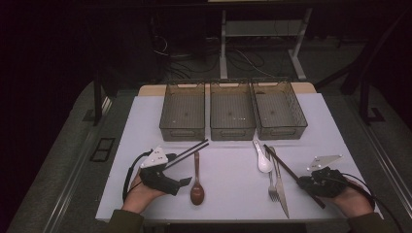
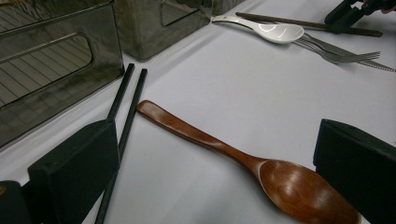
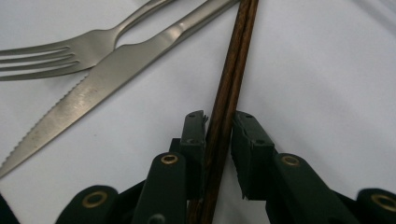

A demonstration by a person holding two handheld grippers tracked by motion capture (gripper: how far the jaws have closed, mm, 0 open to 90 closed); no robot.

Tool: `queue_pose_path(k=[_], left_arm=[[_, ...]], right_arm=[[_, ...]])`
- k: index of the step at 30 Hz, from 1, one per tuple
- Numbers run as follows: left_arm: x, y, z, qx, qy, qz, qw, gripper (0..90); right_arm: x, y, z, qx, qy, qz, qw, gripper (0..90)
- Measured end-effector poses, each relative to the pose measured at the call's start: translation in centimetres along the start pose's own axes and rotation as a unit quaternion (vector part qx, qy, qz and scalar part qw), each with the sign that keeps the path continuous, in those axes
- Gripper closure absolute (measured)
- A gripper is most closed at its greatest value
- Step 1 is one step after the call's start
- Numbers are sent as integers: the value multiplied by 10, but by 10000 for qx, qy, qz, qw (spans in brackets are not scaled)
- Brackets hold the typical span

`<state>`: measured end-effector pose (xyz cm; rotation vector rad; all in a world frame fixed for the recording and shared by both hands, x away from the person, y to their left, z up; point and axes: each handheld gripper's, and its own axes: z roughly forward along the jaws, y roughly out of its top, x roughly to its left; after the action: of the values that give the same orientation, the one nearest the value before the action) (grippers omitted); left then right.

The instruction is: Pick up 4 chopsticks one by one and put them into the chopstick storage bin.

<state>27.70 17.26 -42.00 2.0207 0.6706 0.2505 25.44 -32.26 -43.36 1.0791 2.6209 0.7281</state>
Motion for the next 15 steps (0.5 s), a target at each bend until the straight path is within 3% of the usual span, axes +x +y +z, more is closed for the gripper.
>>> queue_pose_path(k=[10,15], left_arm=[[0,0,0,12,3,25,10000,0],[0,0,1,10,-7,12,10000,0]], right_arm=[[-9,0,-1,58,-56,-280,9996,754],[-12,0,-2,8,88,-168,9998,728]])
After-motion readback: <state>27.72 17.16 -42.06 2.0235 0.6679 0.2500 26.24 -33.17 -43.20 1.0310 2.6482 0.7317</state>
